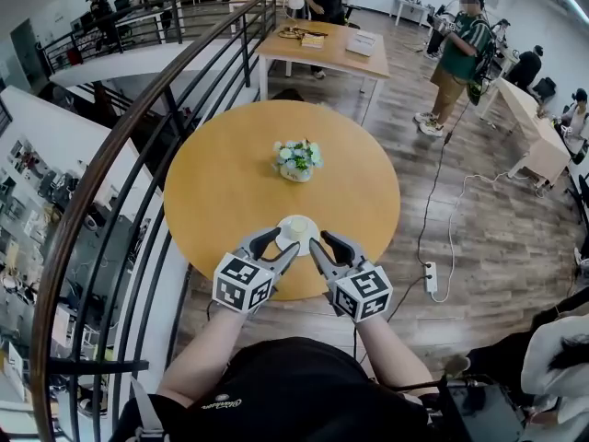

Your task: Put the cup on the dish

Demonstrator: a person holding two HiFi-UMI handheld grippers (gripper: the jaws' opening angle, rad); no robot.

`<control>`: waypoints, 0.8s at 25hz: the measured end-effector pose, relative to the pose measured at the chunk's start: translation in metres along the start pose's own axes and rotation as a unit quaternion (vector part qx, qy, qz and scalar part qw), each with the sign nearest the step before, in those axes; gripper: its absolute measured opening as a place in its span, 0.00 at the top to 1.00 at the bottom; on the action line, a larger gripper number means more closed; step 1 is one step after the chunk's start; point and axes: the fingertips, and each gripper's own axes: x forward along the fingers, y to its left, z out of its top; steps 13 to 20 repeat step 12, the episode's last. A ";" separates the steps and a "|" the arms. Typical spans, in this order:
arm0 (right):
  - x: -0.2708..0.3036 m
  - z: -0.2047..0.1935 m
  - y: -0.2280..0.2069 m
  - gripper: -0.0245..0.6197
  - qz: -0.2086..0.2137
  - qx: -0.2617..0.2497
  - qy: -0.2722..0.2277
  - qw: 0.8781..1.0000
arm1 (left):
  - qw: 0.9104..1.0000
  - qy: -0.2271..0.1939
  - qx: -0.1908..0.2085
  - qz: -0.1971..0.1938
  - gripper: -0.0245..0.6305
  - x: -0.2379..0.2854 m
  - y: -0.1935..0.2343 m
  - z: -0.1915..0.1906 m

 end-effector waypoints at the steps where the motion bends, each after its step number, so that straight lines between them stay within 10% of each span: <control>1: 0.000 0.000 0.000 0.79 0.000 0.001 0.000 1.000 | 1.000 0.000 0.000 0.000 0.64 0.000 -0.001 0.001; 20: 0.007 0.002 0.003 0.79 0.000 -0.001 -0.001 1.000 | 1.000 0.010 0.004 0.011 0.64 -0.003 0.014 -0.006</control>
